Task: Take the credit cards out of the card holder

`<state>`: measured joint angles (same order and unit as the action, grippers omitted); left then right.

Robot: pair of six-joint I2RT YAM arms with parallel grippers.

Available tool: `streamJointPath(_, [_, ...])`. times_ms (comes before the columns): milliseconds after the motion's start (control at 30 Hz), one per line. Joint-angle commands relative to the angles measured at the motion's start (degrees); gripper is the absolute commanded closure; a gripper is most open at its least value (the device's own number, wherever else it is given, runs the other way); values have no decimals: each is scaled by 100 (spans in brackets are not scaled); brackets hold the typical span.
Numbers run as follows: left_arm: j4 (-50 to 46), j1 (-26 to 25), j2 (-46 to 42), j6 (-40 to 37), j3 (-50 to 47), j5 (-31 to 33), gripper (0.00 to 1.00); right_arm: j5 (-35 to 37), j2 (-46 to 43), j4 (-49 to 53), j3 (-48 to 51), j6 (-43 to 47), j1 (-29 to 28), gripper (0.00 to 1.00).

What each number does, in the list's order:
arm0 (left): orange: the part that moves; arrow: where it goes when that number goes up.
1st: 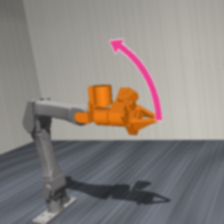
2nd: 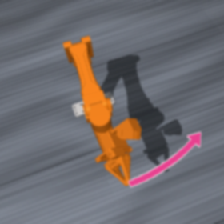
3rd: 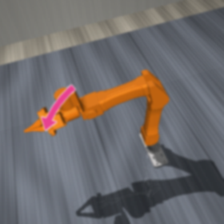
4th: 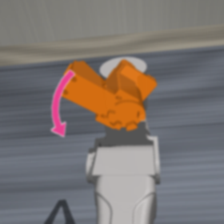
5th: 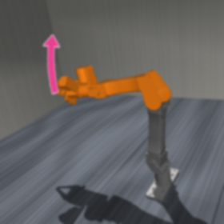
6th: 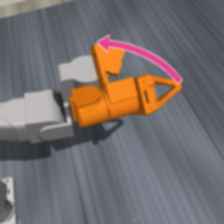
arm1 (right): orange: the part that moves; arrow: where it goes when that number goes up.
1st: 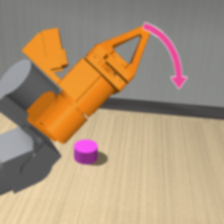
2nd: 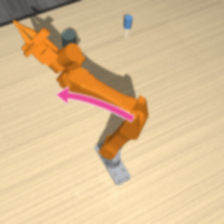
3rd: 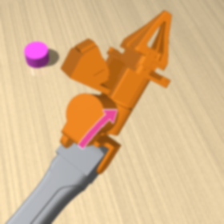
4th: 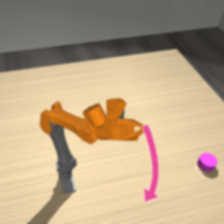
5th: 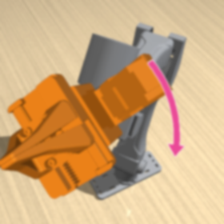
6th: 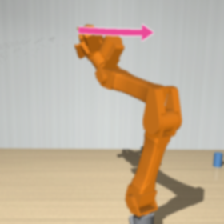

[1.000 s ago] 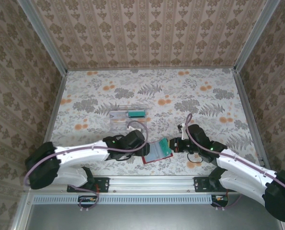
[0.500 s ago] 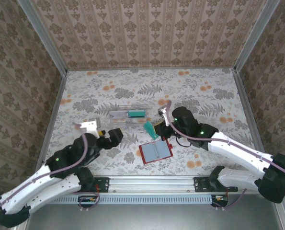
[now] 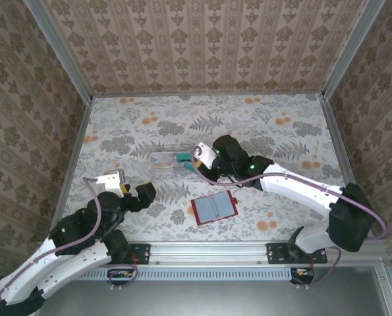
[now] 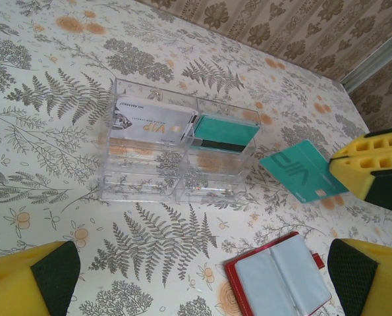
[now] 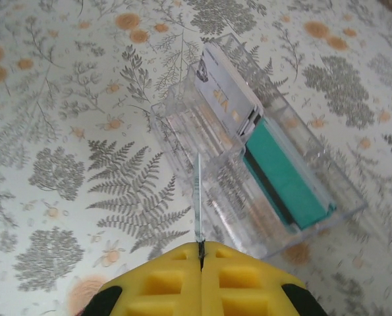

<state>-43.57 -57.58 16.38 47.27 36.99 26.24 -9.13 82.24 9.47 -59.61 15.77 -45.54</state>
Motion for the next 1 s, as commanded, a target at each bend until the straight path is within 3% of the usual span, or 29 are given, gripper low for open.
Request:
streamJointPath(0, [-81,49,-47,-209,-6,50,0,126,330,0,-427,1259,-39,100])
streamJointPath(567, [-99,63,-76,-323,-8,-13,0,379,1653,579,-1590,3254,-9,100])
streamJointPath(967, [-127,69,-161,-316,-52,-4,0,578,1879,434,-1593,3537,87,100])
